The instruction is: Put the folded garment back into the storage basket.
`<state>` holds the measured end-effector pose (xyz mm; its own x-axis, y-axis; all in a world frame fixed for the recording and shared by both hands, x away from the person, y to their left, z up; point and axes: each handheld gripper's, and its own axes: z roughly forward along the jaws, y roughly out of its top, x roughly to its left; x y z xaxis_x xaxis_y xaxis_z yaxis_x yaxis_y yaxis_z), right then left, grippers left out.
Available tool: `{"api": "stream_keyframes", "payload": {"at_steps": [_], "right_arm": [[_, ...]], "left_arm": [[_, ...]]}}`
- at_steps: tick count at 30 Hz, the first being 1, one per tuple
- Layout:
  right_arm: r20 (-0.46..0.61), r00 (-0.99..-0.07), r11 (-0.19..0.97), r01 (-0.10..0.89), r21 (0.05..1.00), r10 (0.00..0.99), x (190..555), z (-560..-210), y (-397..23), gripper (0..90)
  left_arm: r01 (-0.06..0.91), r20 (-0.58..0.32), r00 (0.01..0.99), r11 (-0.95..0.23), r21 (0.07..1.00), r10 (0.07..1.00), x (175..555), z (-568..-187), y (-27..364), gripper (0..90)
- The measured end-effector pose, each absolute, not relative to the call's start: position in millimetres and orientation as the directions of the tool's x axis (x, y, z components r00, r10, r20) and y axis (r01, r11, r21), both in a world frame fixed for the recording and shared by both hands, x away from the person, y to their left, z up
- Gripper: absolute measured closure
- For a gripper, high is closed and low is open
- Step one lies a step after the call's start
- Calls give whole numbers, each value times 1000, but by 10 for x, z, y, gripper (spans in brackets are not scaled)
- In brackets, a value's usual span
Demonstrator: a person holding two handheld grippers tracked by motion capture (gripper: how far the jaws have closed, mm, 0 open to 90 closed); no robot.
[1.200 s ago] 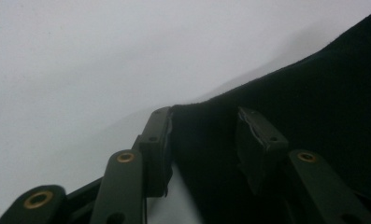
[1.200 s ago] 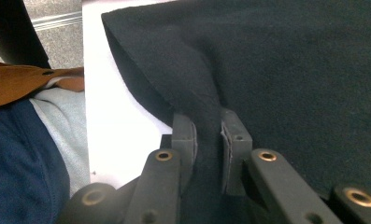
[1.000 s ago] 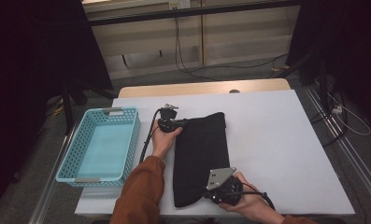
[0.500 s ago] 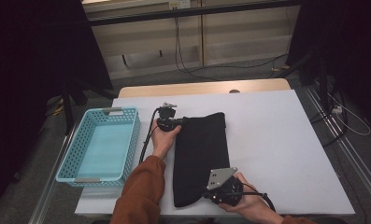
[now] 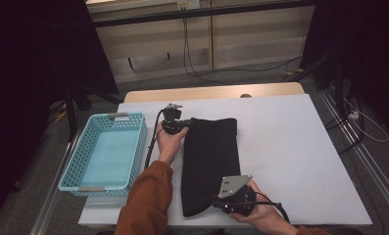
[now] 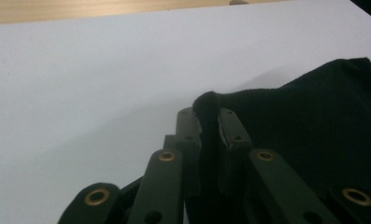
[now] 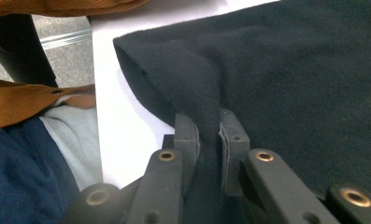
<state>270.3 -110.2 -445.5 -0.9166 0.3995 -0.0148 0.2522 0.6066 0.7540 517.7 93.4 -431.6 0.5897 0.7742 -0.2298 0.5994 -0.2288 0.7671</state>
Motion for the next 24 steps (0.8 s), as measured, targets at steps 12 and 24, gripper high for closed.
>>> {"api": "stream_keyframes", "payload": {"at_steps": [12, 24], "right_arm": [[1, -911, 538, 244, 807, 413, 2677, -4351, -1166, 819], [5, -909, 493, 231, 838, 417, 2652, -4268, -1211, 819]], "left_arm": [[592, -248, 582, -194, 782, 774, 5184, -4145, 917, 814], [585, -262, 575, -166, 794, 775, 5164, -4034, 952, 816]]}}
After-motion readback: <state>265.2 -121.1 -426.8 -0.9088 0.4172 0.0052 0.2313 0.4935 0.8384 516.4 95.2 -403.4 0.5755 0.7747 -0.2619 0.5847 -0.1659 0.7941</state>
